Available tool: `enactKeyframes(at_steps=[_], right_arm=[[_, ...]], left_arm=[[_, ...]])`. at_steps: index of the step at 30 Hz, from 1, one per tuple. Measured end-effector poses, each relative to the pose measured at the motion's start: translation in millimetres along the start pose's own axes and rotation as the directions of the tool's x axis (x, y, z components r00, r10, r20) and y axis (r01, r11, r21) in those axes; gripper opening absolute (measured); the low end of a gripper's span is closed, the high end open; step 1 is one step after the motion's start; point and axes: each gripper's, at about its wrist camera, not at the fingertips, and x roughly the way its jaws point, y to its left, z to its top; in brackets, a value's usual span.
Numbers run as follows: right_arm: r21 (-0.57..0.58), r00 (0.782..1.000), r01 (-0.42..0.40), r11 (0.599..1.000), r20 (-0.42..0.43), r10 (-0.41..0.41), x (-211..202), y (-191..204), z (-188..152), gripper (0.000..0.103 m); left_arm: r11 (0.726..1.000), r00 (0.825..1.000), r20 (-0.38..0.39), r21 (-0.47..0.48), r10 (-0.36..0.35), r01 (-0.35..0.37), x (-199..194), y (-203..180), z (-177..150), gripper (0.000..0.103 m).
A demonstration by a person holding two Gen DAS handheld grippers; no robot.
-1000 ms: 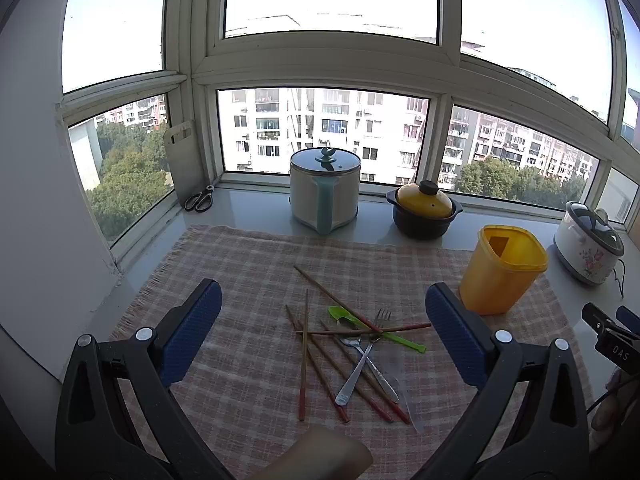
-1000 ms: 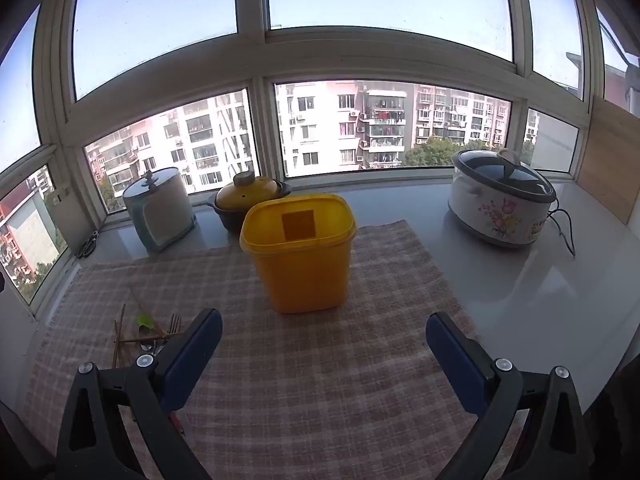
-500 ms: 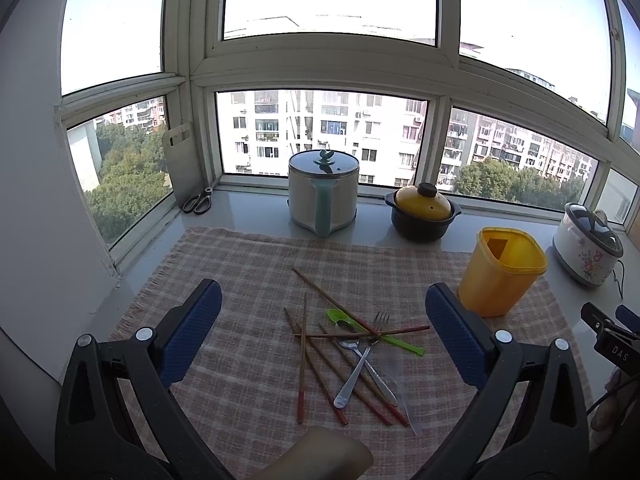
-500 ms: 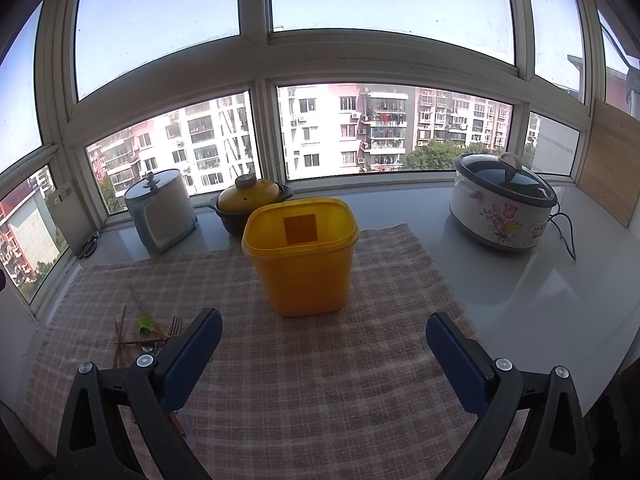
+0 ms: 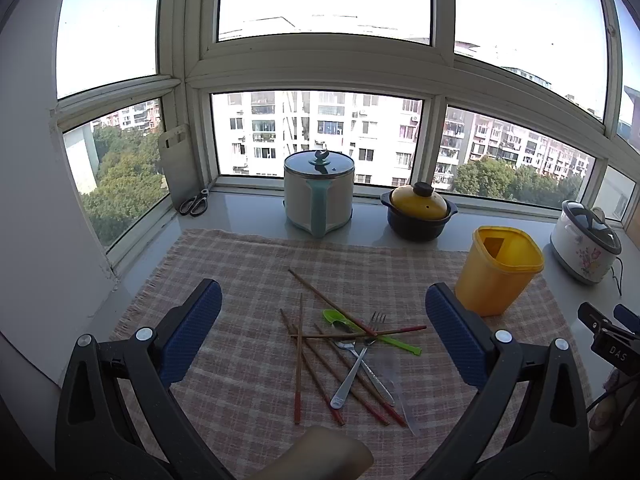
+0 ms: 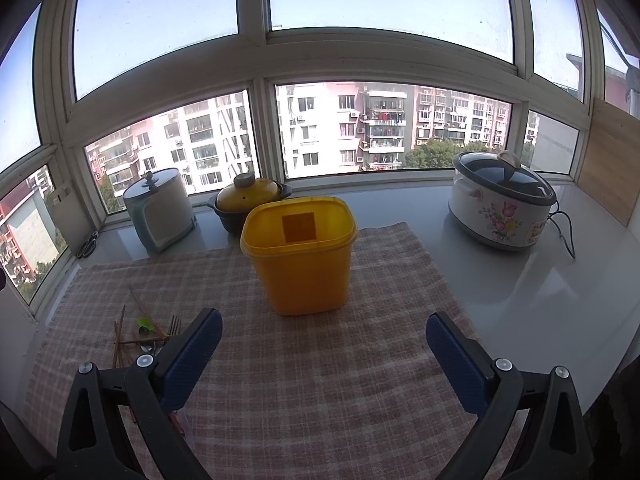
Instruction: Organize utensils
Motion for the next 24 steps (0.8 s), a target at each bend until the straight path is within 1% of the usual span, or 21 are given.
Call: enactKeyframes(at_steps=[14, 24], right_arm=[[0.0, 1.0, 0.002, 1.0, -0.001, -0.002, -1.3, 0.1, -0.1, 0.103], [-0.001, 1.0, 0.013, 1.0, 0.004, -0.013, -3.4, 1.5, 0.5, 0.103]], left_arm=[[1.0, 1.0, -0.003, 0.0, -0.004, 0.004, 1.5, -4.5, 1.1, 0.103], [1.0, 1.0, -0.012, -0.005, -0.013, 0.013, 3.2, -6.4, -5.7, 0.103]])
